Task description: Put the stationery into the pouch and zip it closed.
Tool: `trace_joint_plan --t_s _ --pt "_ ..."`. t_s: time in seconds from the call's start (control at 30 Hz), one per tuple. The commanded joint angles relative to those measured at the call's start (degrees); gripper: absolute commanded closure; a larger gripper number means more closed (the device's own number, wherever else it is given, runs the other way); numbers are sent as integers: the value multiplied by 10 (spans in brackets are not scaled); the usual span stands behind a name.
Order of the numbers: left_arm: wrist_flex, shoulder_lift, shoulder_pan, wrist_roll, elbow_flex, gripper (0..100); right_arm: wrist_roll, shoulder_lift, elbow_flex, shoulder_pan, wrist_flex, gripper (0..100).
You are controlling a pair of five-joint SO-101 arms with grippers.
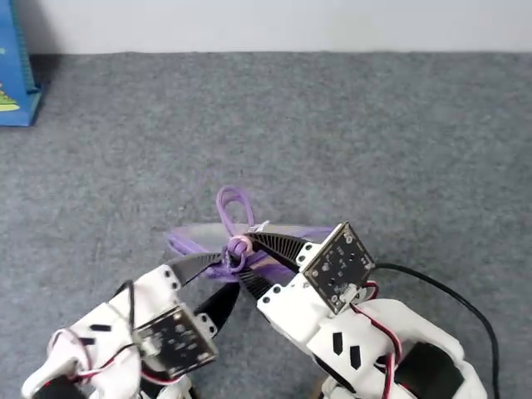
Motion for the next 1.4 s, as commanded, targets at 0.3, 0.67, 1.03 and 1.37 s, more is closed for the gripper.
trace_joint_plan --t_s 0.3,0.67,1.03,1.37 --pt "-18 -2 4 -3 29 945 -4 -14 0 -15 8 991" --pt "47 -2 2 -3 -19 989 24 -91 0 166 7 991" --pt "82 -3 0 35 -52 991 60 -167 25 335 9 991" --pt "78 -3 -1 38 -53 991 99 -282 145 354 20 987"
